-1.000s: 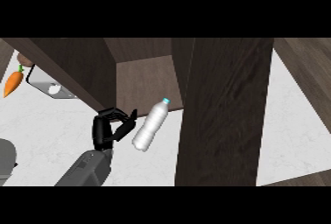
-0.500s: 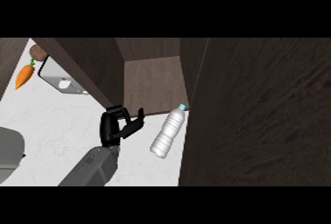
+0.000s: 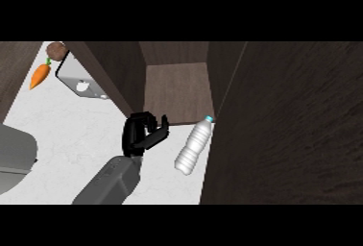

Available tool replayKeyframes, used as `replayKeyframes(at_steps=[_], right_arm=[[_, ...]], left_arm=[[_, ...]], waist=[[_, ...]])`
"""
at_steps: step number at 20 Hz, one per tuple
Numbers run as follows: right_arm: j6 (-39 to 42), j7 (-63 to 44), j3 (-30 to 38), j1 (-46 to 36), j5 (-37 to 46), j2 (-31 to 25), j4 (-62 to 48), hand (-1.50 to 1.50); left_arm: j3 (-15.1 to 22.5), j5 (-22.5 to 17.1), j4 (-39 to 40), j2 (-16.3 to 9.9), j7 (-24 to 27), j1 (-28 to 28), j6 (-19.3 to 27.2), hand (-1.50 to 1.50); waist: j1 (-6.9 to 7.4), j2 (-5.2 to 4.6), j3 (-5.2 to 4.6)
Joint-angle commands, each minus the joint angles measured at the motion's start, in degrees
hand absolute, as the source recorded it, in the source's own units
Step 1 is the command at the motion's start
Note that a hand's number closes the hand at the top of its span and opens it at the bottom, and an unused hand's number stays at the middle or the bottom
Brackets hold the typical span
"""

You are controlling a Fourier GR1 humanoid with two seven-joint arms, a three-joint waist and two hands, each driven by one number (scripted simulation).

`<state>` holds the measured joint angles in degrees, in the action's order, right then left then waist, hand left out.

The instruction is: Pick up the bottled water, place it into the cabinet and close the cabinet

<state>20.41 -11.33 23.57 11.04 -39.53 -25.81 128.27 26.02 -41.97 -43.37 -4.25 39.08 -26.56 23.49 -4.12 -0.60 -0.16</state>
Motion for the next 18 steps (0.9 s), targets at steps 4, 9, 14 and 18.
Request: replayKeyframes(at_steps=[4, 9, 14, 18], right_arm=[[0.35, -4.7, 2.79, 4.89, -5.05, -1.05, 7.72, 1.5], [0.21, -7.16, -0.59, 9.06, -4.89, 2.67, 16.23, 1.5], [0.31, -6.52, -1.29, 9.21, -2.84, 4.14, 16.81, 1.5], [-1.27, -7.3, -3.77, 7.98, 0.47, 3.78, 17.97, 1.5]], left_arm=[[1.08, -0.37, -7.56, 3.08, -2.08, -6.86, -8.96, 1.5], [1.0, 0.19, -9.32, -1.05, 0.12, 0.13, -18.77, 1.5], [5.38, 3.48, -21.48, -5.92, -1.71, 10.91, -18.56, -1.5], [6.62, 3.48, -29.59, -10.36, -2.29, 17.92, -20.81, -1.5]], waist=[[2.74, 0.92, 0.12], [3.27, 0.82, 0.1], [3.96, 1.04, 0.14], [4.44, 1.07, 0.12]])
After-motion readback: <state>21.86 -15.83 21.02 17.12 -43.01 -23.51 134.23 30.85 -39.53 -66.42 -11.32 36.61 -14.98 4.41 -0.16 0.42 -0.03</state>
